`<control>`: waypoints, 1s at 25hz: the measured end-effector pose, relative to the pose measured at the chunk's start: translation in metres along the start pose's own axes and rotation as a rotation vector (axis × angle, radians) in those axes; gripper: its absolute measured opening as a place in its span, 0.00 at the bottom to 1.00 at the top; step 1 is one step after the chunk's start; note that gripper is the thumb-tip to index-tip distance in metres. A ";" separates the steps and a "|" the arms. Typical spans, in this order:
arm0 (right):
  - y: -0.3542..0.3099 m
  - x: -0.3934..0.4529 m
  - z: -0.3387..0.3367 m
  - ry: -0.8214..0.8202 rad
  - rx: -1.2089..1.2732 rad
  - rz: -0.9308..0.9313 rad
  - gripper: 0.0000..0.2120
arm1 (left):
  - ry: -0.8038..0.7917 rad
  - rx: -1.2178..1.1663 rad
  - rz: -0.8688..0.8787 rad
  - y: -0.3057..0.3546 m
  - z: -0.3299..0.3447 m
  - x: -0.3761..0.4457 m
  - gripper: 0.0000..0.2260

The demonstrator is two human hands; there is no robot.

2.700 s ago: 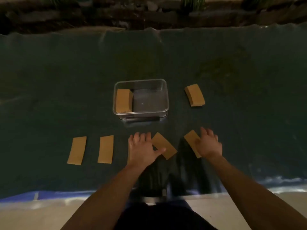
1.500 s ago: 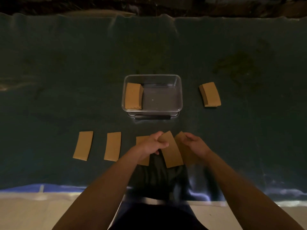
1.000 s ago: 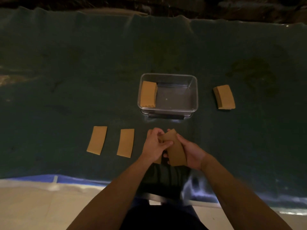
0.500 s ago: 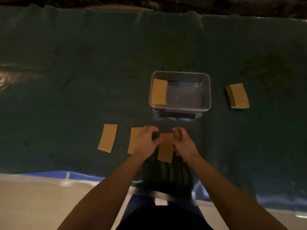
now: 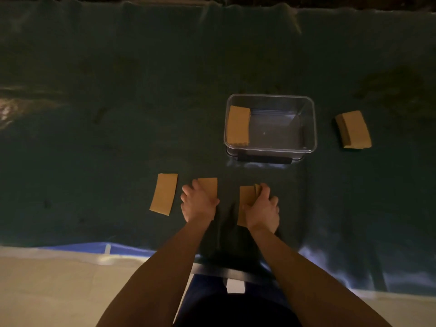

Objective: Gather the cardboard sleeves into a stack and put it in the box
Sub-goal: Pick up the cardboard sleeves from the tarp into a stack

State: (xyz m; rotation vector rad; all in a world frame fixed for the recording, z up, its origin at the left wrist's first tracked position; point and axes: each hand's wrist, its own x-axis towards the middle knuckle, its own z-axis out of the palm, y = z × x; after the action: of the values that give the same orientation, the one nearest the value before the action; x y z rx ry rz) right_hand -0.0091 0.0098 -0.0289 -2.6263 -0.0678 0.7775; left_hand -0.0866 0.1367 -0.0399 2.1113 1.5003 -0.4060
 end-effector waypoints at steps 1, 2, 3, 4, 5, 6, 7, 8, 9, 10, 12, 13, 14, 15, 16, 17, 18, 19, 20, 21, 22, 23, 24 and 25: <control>-0.001 0.000 0.002 -0.004 -0.002 -0.006 0.35 | -0.007 -0.011 -0.007 0.000 0.000 0.001 0.37; -0.002 0.000 0.003 -0.014 0.005 -0.009 0.36 | -0.014 -0.026 -0.010 -0.001 0.000 0.002 0.37; -0.003 0.001 0.004 -0.026 0.023 -0.004 0.37 | -0.020 -0.041 -0.007 -0.001 -0.001 0.003 0.37; -0.003 0.002 0.005 -0.041 0.051 0.009 0.37 | -0.025 -0.056 0.000 -0.003 -0.001 0.004 0.37; -0.003 0.003 0.005 -0.054 0.083 0.024 0.37 | -0.027 -0.071 0.009 -0.005 -0.002 0.005 0.37; -0.004 0.004 0.006 -0.063 0.113 0.034 0.36 | -0.028 -0.082 0.023 -0.007 -0.003 0.006 0.36; -0.004 0.005 0.007 -0.066 0.141 0.038 0.35 | -0.026 -0.089 0.042 -0.009 -0.003 0.008 0.33; -0.004 0.005 0.007 -0.066 0.174 0.036 0.34 | -0.025 -0.095 0.060 -0.012 -0.002 0.009 0.30; -0.005 0.007 0.006 -0.068 0.218 0.029 0.33 | -0.028 -0.107 0.075 -0.014 -0.002 0.010 0.26; -0.005 0.009 0.005 -0.078 0.266 0.017 0.32 | -0.043 -0.132 0.085 -0.015 -0.003 0.011 0.22; -0.005 0.016 0.002 -0.137 0.334 -0.004 0.31 | -0.107 -0.222 0.095 -0.020 -0.009 0.018 0.15; -0.005 0.020 0.001 -0.187 0.351 -0.015 0.31 | -0.150 -0.291 0.093 -0.023 -0.014 0.022 0.13; -0.005 0.023 0.000 -0.237 0.371 -0.029 0.29 | -0.197 -0.380 0.085 -0.026 -0.020 0.026 0.12; -0.005 0.023 -0.001 -0.284 0.413 -0.040 0.28 | -0.243 -0.488 0.071 -0.029 -0.026 0.028 0.12; -0.007 0.021 -0.002 -0.333 0.485 -0.039 0.28 | -0.293 -0.601 0.056 -0.032 -0.031 0.028 0.11; -0.010 0.019 -0.003 -0.386 0.577 -0.019 0.28 | -0.354 -0.702 0.043 -0.034 -0.034 0.026 0.10; -0.014 0.017 -0.003 -0.431 0.654 0.007 0.26 | -0.426 -0.780 0.035 -0.033 -0.035 0.023 0.10; -0.017 0.016 -0.002 -0.466 0.703 0.026 0.22 | -0.495 -0.831 0.036 -0.032 -0.034 0.019 0.11; -0.020 0.015 -0.001 -0.502 0.722 0.038 0.18 | -0.543 -0.856 0.046 -0.029 -0.032 0.016 0.13; -0.022 0.013 -0.002 -0.542 0.736 0.056 0.14 | -0.565 -0.865 0.059 -0.026 -0.030 0.013 0.15; -0.024 0.013 -0.004 -0.577 0.754 0.085 0.12 | -0.563 -0.866 0.074 -0.022 -0.029 0.012 0.16; -0.024 0.013 -0.006 -0.609 0.775 0.122 0.11 | -0.548 -0.867 0.095 -0.020 -0.030 0.012 0.16; -0.024 0.014 -0.007 -0.641 0.800 0.161 0.11 | -0.537 -0.871 0.117 -0.018 -0.031 0.012 0.16; -0.023 0.015 -0.007 -0.670 0.836 0.199 0.11 | -0.537 -0.878 0.134 -0.017 -0.032 0.013 0.15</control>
State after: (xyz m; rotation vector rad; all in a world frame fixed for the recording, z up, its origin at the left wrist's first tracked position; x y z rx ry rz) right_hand 0.0088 0.0308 -0.0218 -1.5360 0.2767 1.3617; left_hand -0.0995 0.1698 -0.0242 1.2580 0.9507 -0.1809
